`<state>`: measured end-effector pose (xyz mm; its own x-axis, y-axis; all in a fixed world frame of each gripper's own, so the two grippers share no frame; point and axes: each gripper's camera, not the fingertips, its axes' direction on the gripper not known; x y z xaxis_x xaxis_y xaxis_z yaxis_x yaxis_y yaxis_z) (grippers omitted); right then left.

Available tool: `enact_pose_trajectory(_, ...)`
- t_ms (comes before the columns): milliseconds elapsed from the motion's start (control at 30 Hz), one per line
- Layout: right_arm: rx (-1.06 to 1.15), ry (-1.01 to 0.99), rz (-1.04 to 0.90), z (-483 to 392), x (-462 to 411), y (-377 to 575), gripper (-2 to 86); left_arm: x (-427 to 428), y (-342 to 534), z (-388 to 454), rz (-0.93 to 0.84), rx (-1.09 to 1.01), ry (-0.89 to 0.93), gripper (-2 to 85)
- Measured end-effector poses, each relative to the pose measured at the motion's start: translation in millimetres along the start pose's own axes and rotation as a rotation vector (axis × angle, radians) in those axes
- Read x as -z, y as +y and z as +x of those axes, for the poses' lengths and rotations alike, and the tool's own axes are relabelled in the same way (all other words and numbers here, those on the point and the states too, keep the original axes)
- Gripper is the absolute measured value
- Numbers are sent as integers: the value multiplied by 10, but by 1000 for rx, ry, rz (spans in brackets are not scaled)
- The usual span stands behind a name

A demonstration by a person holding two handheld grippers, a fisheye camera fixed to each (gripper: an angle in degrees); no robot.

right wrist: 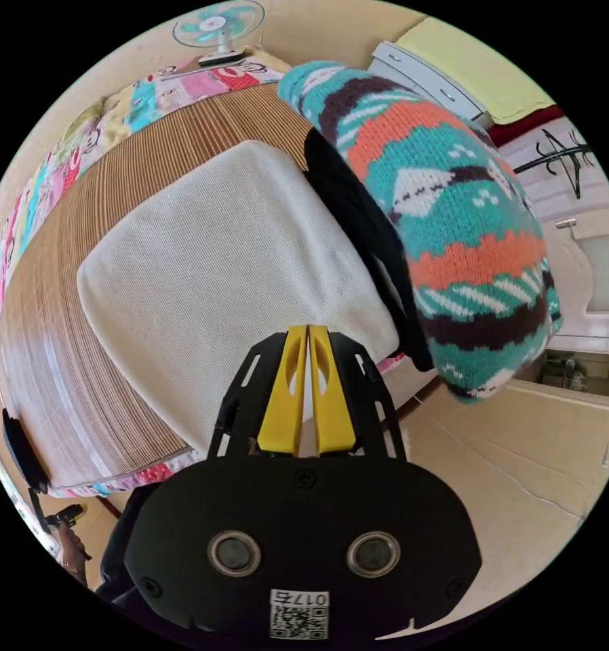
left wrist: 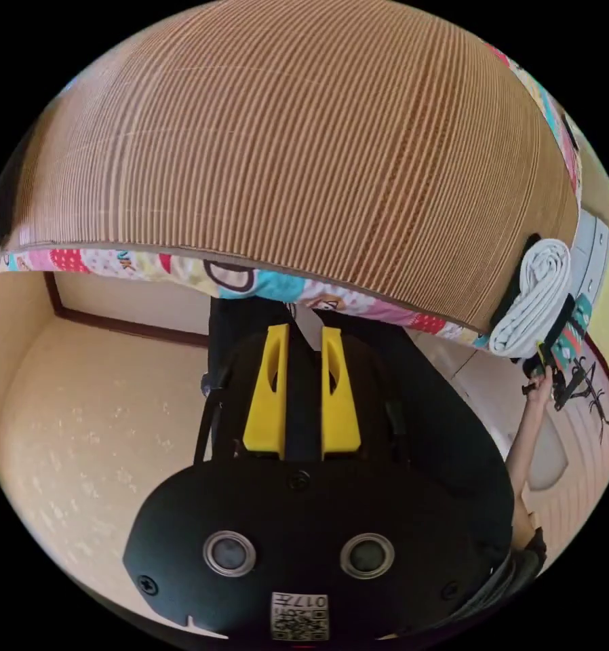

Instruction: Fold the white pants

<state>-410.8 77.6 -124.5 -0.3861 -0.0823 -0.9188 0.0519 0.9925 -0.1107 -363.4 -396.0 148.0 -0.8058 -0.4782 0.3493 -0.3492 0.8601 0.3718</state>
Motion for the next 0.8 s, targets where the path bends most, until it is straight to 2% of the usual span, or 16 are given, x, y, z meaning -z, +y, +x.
enact_pose_trajectory(133, -110, -389, 129, -34, 374, 534, 3, 308, 488, -940, 115, 217, 115, 74)
enact_pose_trajectory(200, -72, -557, 113, -226, 412, 688, 3, 289, 638, -1184, 126, 260, 149, 73)
enact_pose_trajectory(267, 57, -732, 22, -680, 386, 786, 3, 236, 740, -1402, 138, 289, 192, 74)
enact_pose_trajectory(333, 181, -819, -30, -1089, 402, 842, 4, 200, 791, -1706, 157, 305, 241, 77)
enact_pose_trajectory(467, 297, -861, -81, -1976, 603, 1030, 4, 388, 786, -2331, 231, 325, 306, 92)
enact_pose_trajectory(567, 355, -886, -121, -2571, 722, 1195, 4, 819, 775, -2935, 353, 339, 313, 108)
enact_pose_trajectory(667, 386, -892, -161, -3047, 737, 1364, 4, 1363, 704, -3440, 440, 327, 166, 128)
enact_pose_trajectory(800, 351, -920, -206, -3364, 685, 1592, 4, 2137, 727, -3839, 653, 314, -102, 154)
